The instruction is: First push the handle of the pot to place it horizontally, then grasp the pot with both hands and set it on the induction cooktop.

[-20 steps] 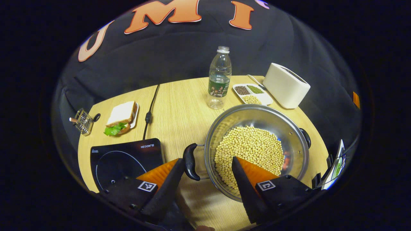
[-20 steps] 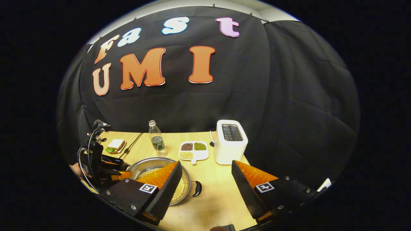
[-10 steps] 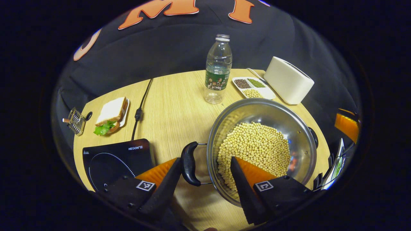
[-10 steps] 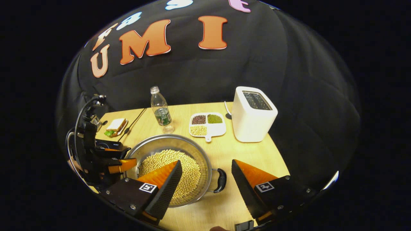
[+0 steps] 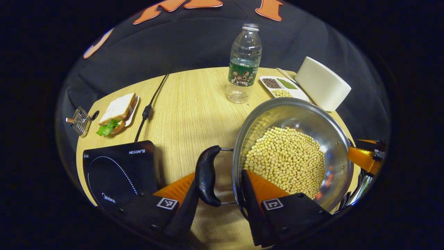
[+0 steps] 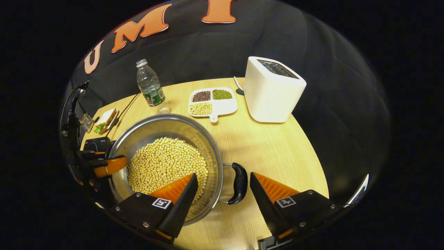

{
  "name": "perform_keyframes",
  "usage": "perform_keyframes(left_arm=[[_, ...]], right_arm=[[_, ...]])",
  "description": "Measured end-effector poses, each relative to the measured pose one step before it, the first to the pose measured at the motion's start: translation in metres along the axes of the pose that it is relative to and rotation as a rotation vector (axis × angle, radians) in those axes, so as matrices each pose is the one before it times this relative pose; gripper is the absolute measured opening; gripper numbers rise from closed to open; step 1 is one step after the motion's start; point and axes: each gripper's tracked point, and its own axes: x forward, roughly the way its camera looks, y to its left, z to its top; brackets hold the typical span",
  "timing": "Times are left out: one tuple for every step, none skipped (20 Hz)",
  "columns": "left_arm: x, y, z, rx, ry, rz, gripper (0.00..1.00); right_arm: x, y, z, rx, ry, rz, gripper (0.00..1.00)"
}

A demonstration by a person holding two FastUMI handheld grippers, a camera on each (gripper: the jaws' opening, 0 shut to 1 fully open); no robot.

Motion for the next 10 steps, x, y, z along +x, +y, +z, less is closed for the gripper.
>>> perform_keyframes(left_arm=[[0.00085,0.00149,-0.00355,0.00312,0.01013,0.00966,0.75],[0.00196,-0.00026,0.00259,-0.00474,-0.01061,-0.00077,0.76],[0.00061,-0.00073,-0.00097,-0.00243,-0.00246,0.00398,0.74],[0.00094,-0.00006,0.00008,0.00037,-0.0006,-0.00001,0.75],[0.00047,-0.00052,0.0005,-0.002,-0.00645,-0.00106,0.75],[0.00169,-0.00014,-0.00027,-0.00159,0.00252,-0.00156,0.73],[-0.00153,-0.00002,0.00046,-0.00386,-0.00587,0.0006,0.72],[0.00149,0.00059,-0.0002,-0.00058,0.00295,-0.00155,0.73],[-0.00066,-0.00113,0.00064,-0.00274,-0.01015,0.00414,0.72],[-0.00018,0.00015,0.00016,-0.00064,-0.00117,0.00302,0.73]], right_arm=[[0.00411,-0.00185,-0.00433,-0.00146,0.01771,-0.00512,0.94],[0.00442,-0.00027,-0.00236,0.00114,0.01547,-0.00152,0.94],[0.00356,0.0016,-0.00162,0.00141,0.01016,0.0038,0.94],[0.00304,-0.00002,0.00179,-0.00123,0.00069,-0.00374,0.94],[0.00394,-0.00235,-0.00145,-0.00546,0.00189,-0.00956,0.92],[0.00328,-0.00105,-0.00083,-0.00736,0.00588,-0.00957,0.87],[0.00244,-0.00117,-0.00105,-0.00586,0.00669,-0.01098,0.85],[0.00286,-0.00191,-0.00094,-0.00524,0.00751,-0.01299,0.82],[0.00272,-0.00121,-0.00324,-0.002,0.01211,-0.0096,0.8],[-0.0008,0.00056,0.00135,0.0098,-0.00123,-0.00348,0.74]])
